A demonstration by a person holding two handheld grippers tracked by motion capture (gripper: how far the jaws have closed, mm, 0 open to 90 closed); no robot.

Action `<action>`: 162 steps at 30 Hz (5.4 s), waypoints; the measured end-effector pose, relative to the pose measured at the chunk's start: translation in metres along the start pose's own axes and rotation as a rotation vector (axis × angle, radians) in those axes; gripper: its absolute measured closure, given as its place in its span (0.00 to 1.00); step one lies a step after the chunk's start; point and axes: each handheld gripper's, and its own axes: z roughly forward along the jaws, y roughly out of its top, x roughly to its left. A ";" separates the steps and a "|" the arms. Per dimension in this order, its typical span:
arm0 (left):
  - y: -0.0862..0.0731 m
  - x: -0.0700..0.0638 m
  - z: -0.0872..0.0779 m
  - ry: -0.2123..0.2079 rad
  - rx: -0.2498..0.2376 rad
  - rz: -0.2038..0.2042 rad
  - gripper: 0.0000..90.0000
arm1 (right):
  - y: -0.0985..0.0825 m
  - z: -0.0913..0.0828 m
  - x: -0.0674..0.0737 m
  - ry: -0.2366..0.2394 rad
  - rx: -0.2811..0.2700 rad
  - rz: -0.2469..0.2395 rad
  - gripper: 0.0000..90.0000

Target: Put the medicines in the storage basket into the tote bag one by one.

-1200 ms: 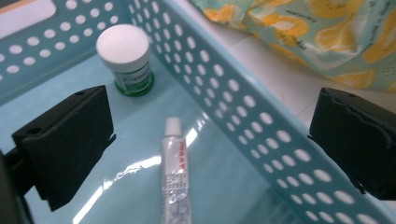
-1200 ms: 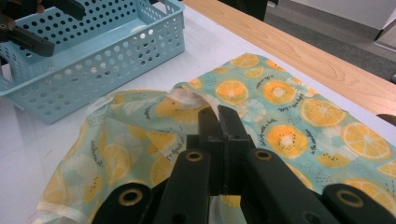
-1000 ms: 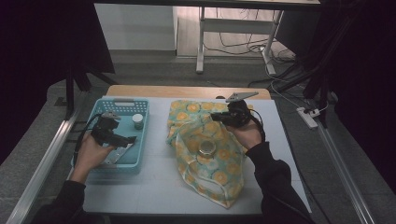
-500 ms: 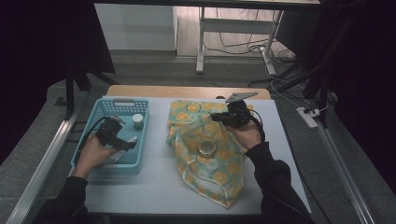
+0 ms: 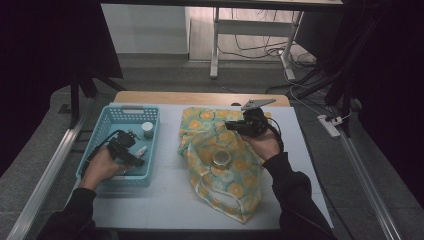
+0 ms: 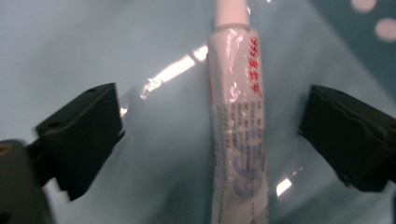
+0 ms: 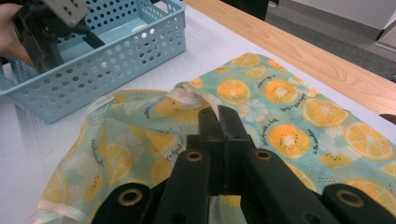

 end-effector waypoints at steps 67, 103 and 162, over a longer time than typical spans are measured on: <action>0.012 -0.019 -0.082 -0.113 -0.244 -0.033 0.80 | 0.004 -0.003 0.001 -0.010 -0.019 0.004 1.00; 0.090 -0.126 -0.082 -0.300 -0.262 0.219 0.80 | 0.005 -0.002 0.001 -0.007 -0.023 0.003 1.00; 0.192 -0.182 -0.010 -0.171 -0.264 0.391 0.79 | 0.004 0.004 0.000 -0.021 -0.010 0.015 1.00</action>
